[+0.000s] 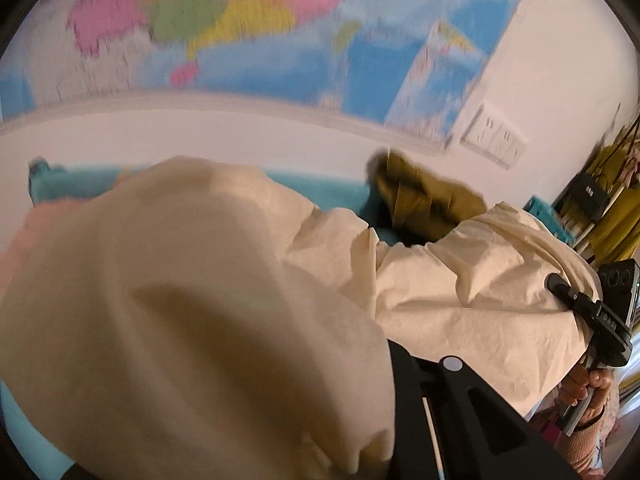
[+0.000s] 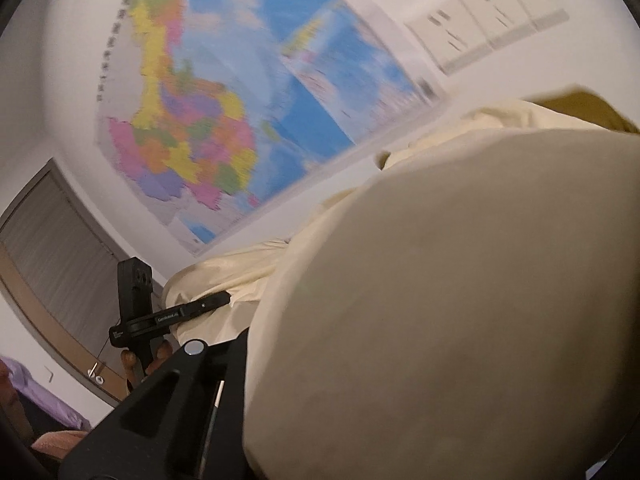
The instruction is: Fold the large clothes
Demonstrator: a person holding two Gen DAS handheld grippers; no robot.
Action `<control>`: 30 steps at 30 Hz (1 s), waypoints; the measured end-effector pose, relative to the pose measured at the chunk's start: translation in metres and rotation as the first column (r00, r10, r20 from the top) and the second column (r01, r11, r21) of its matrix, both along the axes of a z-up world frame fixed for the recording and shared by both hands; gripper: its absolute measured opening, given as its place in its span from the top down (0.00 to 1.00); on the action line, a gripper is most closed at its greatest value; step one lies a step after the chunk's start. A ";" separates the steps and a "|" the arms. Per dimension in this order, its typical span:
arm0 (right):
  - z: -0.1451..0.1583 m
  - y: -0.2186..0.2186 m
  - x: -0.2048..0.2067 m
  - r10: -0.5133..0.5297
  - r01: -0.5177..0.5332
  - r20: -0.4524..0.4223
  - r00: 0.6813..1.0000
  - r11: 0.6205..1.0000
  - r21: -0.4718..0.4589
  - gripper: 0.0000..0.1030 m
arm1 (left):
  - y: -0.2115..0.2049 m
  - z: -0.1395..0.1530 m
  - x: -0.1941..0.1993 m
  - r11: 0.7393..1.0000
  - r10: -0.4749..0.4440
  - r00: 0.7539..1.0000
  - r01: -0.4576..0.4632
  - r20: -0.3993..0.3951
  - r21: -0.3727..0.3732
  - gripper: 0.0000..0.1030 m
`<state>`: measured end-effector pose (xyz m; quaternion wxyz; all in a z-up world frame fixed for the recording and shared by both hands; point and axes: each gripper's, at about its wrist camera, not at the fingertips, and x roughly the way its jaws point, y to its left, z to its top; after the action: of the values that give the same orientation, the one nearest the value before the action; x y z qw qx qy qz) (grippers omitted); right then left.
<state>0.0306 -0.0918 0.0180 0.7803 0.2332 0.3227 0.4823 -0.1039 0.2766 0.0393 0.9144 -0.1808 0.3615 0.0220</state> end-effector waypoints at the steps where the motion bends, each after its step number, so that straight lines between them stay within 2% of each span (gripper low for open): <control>1: 0.014 0.008 0.001 0.011 -0.011 0.028 1.000 1.000 0.012 0.87 | 0.006 0.011 -0.002 1.000 0.005 1.000 -0.005 0.024 0.015 0.90; 3: 0.030 0.022 0.003 0.024 -0.026 0.069 0.997 0.999 0.023 0.88 | 0.016 0.030 -0.007 0.999 0.026 0.998 -0.029 0.064 0.040 0.90; 5: 0.050 0.045 0.005 0.050 -0.054 0.115 0.992 0.998 0.034 0.88 | 0.033 0.054 -0.015 0.993 0.054 0.992 -0.066 0.115 0.101 0.90; 8: 0.070 0.085 0.007 0.097 -0.107 0.157 0.983 0.993 0.054 0.88 | 0.066 0.074 -0.025 0.984 0.122 0.982 -0.138 0.142 0.114 0.90; 13: 0.091 0.173 0.006 0.199 -0.214 0.202 0.959 0.975 0.055 0.88 | 0.134 0.091 -0.047 0.937 0.275 0.947 -0.303 0.167 0.174 0.90; 16: 0.092 0.238 0.002 0.264 -0.280 0.223 0.938 0.959 0.042 0.88 | 0.179 0.090 -0.061 0.899 0.366 0.916 -0.393 0.165 0.193 0.90; 18: 0.087 0.273 0.000 0.300 -0.314 0.206 0.931 0.949 0.035 0.88 | 0.206 0.085 -0.067 0.876 0.414 0.896 -0.440 0.159 0.197 0.90; 20: 0.081 0.306 -0.004 0.329 -0.337 0.206 0.922 0.941 0.007 0.88 | 0.240 0.075 -0.075 0.850 0.471 0.870 -0.492 0.148 0.189 0.90; 22: 0.074 0.335 -0.008 0.354 -0.359 0.196 0.914 0.933 -0.012 0.88 | 0.267 0.063 -0.078 0.833 0.504 0.854 -0.521 0.129 0.187 0.90; 26: 0.057 0.386 -0.016 0.382 -0.383 0.177 0.907 0.923 -0.026 0.88 | 0.308 0.043 -0.075 0.806 0.551 0.828 -0.561 0.106 0.190 0.90; 30: 0.037 0.422 -0.028 0.407 -0.405 0.176 0.896 0.913 -0.049 0.88 | 0.348 0.022 -0.084 0.797 0.574 0.812 -0.584 0.111 0.151 0.90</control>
<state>0.0023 0.3298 0.0551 0.6903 0.1111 0.2939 0.6517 -0.1878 0.6249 0.0617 0.8866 -0.2007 0.2582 0.3272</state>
